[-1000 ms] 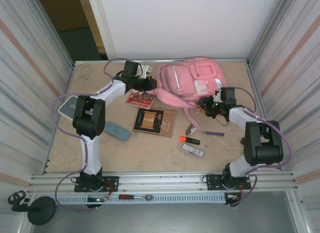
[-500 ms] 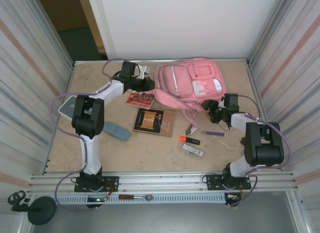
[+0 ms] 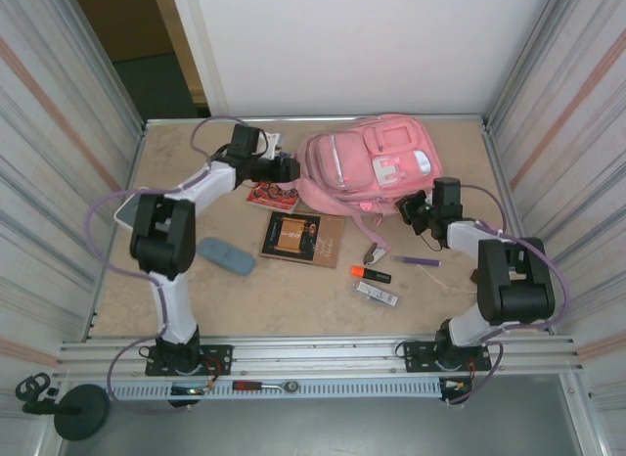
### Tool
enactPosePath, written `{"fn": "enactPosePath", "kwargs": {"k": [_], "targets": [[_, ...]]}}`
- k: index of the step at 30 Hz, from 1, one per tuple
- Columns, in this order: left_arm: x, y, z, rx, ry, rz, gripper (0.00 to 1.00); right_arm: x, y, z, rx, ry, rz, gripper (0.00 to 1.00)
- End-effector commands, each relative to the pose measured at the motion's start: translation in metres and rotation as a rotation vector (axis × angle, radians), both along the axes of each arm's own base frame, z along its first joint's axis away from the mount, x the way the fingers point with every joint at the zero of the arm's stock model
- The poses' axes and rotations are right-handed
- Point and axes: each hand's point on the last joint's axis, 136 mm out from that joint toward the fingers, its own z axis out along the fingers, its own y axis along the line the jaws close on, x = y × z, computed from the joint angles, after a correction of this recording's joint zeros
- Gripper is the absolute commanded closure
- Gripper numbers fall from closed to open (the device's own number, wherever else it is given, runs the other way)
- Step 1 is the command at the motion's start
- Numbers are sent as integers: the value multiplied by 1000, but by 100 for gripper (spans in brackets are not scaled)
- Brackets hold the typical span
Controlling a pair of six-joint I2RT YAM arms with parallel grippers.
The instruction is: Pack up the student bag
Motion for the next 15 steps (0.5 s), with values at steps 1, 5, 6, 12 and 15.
{"fn": "enactPosePath", "kwargs": {"k": [1, 5, 6, 12, 15], "targets": [[-21, 15, 47, 17, -180, 105, 42, 7, 9, 42, 63, -114, -35, 99], [-80, -17, 42, 99, -292, 19, 42, 8, 25, 59, 79, -146, 1, 98], [-96, -31, 38, 118, -322, -25, 43, 9, 31, 63, 84, -155, 15, 98], [-152, -115, 13, 170, -453, -236, 51, 12, 51, 82, 99, -193, 68, 98], [-153, -143, 3, 174, -490, -277, 60, 11, 56, 85, 101, -198, 82, 98]]}}
